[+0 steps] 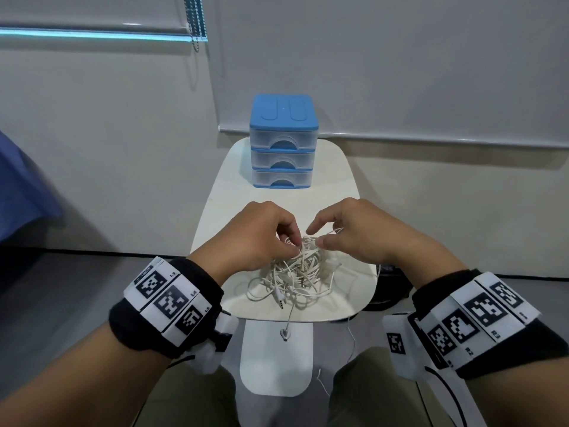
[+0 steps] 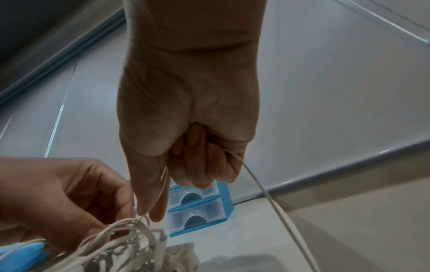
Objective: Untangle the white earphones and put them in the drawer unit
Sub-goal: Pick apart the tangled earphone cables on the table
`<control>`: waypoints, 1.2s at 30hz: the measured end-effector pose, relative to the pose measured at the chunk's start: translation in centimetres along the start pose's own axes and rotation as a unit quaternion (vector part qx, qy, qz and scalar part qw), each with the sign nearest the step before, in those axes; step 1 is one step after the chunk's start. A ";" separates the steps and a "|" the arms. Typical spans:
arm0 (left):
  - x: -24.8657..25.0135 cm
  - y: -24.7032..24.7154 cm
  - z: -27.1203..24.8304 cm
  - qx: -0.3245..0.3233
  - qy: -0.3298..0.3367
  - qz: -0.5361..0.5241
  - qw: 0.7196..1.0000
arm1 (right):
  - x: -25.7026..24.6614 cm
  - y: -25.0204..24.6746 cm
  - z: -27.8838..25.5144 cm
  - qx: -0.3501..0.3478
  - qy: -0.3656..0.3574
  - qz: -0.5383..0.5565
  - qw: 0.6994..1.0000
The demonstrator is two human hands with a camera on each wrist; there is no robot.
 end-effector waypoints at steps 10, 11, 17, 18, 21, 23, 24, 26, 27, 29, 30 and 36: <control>0.7 0.1 0.9 0.014 -0.011 0.045 0.999 | 0.3 0.4 0.6 -0.029 -0.015 0.042 0.999; 0.7 0.3 0.9 0.006 -0.010 0.046 0.999 | 0.5 0.5 0.6 -0.035 -0.010 0.041 0.998; 1.1 1.6 1.6 -0.034 0.003 0.033 0.999 | 1.0 0.9 0.6 -0.043 0.005 0.110 0.993; 1.1 1.8 1.8 -0.038 0.004 0.032 0.999 | 1.0 0.9 0.6 -0.043 0.009 0.123 0.991; 1.2 2.1 2.1 -0.048 0.002 0.027 0.998 | 1.3 0.8 0.5 -0.044 0.032 0.114 0.992; 1.2 1.8 2.1 -0.049 0.008 0.029 0.998 | 2.1 0.2 0.6 -0.019 0.059 0.056 0.997; 1.1 1.5 2.0 -0.045 0.012 0.029 0.998 | 2.6 -0.3 0.7 0.009 0.069 0.035 0.997; 1.0 0.4 1.9 -0.020 0.019 0.025 0.999 | 2.9 -1.8 0.6 0.094 0.052 0.070 0.992; 1.1 -0.2 1.7 -0.003 0.028 0.019 0.999 | 2.5 -2.4 0.3 0.134 0.020 0.126 0.983; 1.5 -0.9 1.4 0.026 0.058 0.012 0.998 | 0.8 -2.6 -0.1 0.149 -0.062 0.236 0.958; 1.8 -1.0 1.2 0.034 0.074 0.013 0.997 | -0.1 -2.1 -0.2 0.130 -0.091 0.271 0.950; 0.4 -1.7 0.2 0.095 0.054 -0.064 0.992 | -0.4 0.3 -0.4 0.130 -0.105 0.270 0.948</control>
Point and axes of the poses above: each hand's wrist, its own z-axis towards the middle knuckle, its own y-axis out of the palm, x = y × z, the point moved 8 cm from there along z, towards the middle knuckle, and after that the axes turned 11 degrees about z, right-handed, at the moved point
